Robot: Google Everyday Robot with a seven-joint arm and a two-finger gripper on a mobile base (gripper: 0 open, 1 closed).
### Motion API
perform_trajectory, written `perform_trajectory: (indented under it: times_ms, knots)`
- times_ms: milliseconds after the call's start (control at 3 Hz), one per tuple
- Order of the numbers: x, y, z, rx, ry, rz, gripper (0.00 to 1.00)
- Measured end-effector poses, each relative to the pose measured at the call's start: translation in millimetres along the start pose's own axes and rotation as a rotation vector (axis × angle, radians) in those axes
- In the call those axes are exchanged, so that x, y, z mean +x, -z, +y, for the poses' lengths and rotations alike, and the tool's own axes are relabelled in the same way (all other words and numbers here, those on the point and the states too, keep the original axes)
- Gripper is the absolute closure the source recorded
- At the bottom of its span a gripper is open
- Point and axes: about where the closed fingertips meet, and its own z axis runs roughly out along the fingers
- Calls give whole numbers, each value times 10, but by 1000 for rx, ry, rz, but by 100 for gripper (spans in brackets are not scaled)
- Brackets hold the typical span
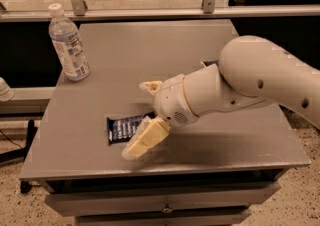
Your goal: Pick rxbar blueberry
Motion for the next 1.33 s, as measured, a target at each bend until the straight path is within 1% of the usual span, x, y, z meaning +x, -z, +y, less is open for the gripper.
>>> perform_trajectory:
  times_ms: [333, 667, 1000, 1333]
  knots:
    - [87, -99, -41, 15, 15, 21, 0]
    - [120, -141, -60, 48, 45, 27, 17]
    - [151, -163, -55, 71, 59, 27, 41]
    - [167, -176, -40, 82, 61, 24, 64]
